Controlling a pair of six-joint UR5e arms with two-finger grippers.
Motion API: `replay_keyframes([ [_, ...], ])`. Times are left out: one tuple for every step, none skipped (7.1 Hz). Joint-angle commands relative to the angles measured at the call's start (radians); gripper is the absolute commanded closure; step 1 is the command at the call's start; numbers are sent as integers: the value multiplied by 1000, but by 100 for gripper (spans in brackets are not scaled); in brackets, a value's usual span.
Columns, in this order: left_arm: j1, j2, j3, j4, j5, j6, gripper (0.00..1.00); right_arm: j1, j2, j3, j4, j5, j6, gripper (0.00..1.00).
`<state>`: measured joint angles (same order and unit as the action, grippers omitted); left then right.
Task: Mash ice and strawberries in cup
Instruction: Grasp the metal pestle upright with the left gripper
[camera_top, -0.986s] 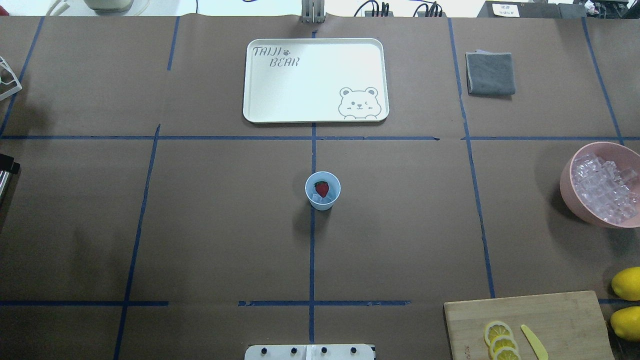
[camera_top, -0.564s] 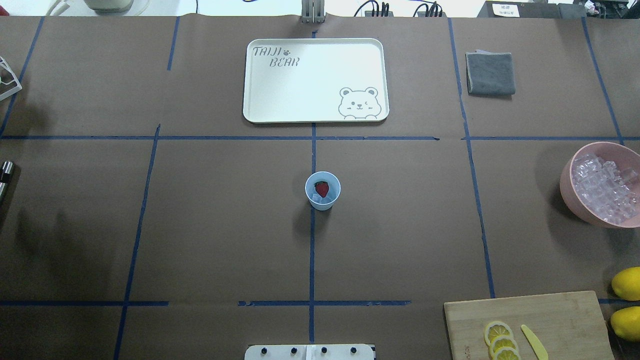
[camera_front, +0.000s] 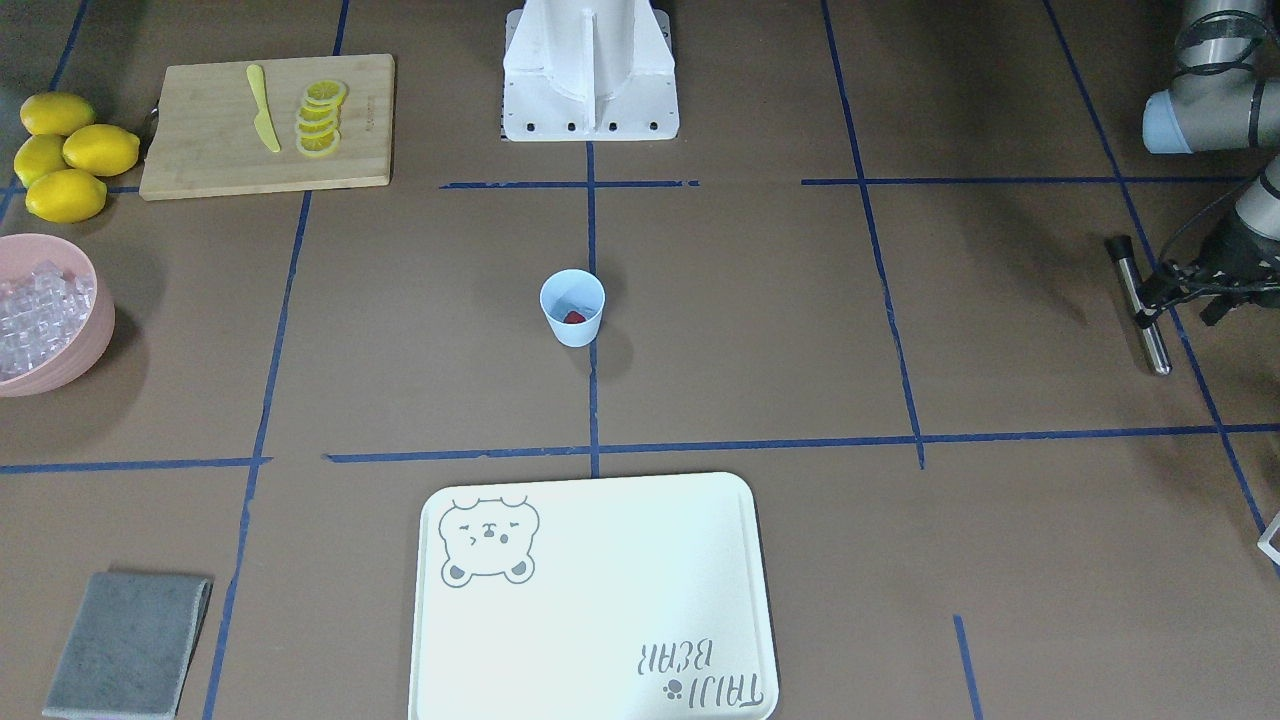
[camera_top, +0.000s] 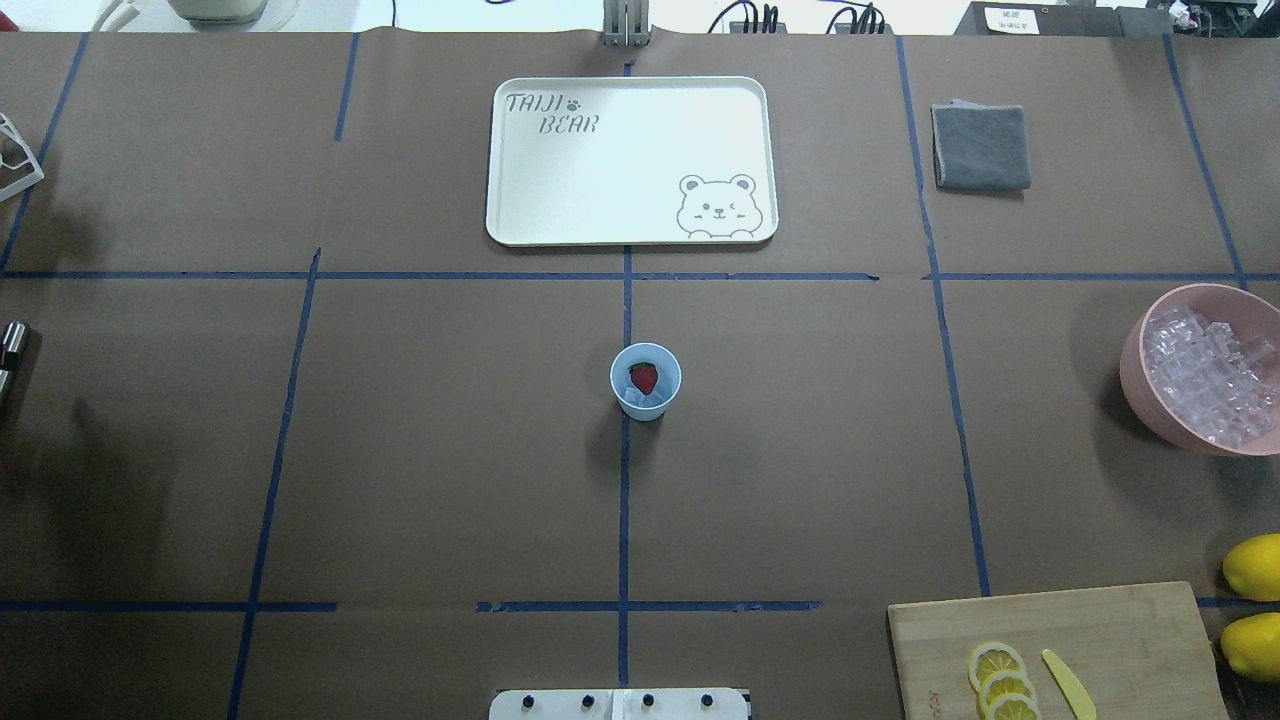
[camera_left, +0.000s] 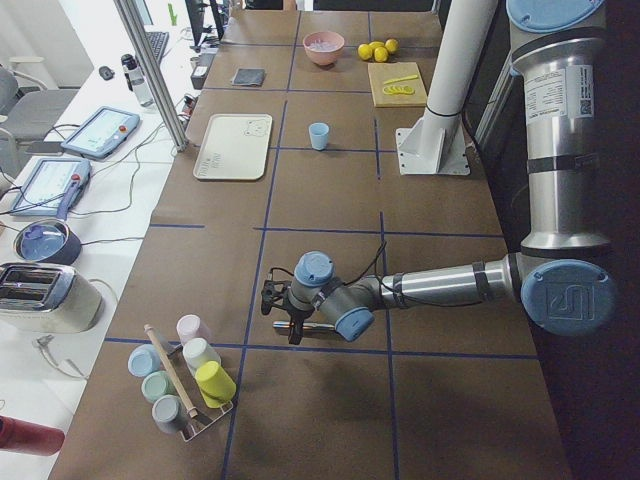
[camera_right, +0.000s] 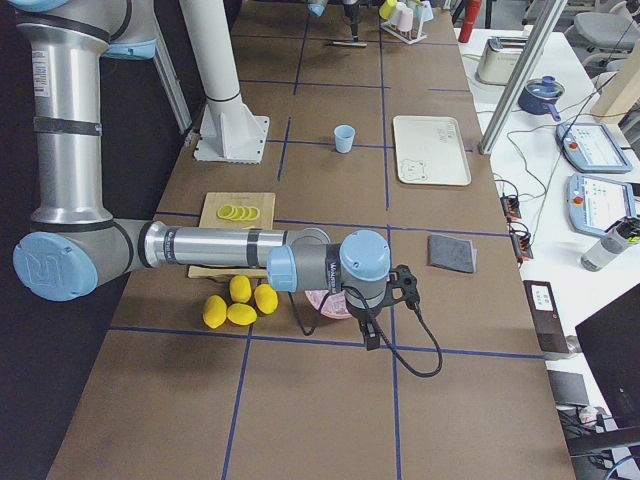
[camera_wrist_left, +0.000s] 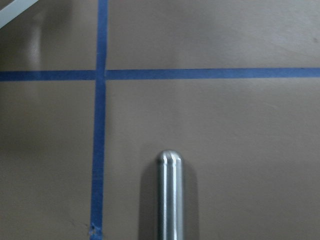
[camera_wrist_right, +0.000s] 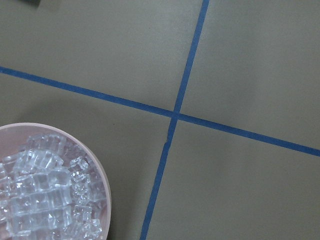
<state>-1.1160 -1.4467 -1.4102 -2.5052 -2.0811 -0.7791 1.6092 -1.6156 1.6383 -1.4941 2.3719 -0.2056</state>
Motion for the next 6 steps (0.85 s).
replay_keyframes([
  [7, -15, 22, -3, 27, -11, 0, 0, 0, 0, 0, 1, 0, 1],
  [19, -24, 25, -3, 27, -19, 0, 0, 0, 0, 0, 1, 2, 1],
  [59, -31, 25, -3, 29, -54, 0, 0, 0, 0, 0, 1, 2, 1],
  [67, -31, 25, -4, 29, -57, 0, 0, 0, 0, 0, 1, 0, 1],
  [68, -29, 27, -4, 29, -55, 0, 0, 0, 0, 0, 1, 0, 1],
  [68, -28, 28, -4, 29, -54, 0, 0, 0, 0, 0, 1, 2, 1],
])
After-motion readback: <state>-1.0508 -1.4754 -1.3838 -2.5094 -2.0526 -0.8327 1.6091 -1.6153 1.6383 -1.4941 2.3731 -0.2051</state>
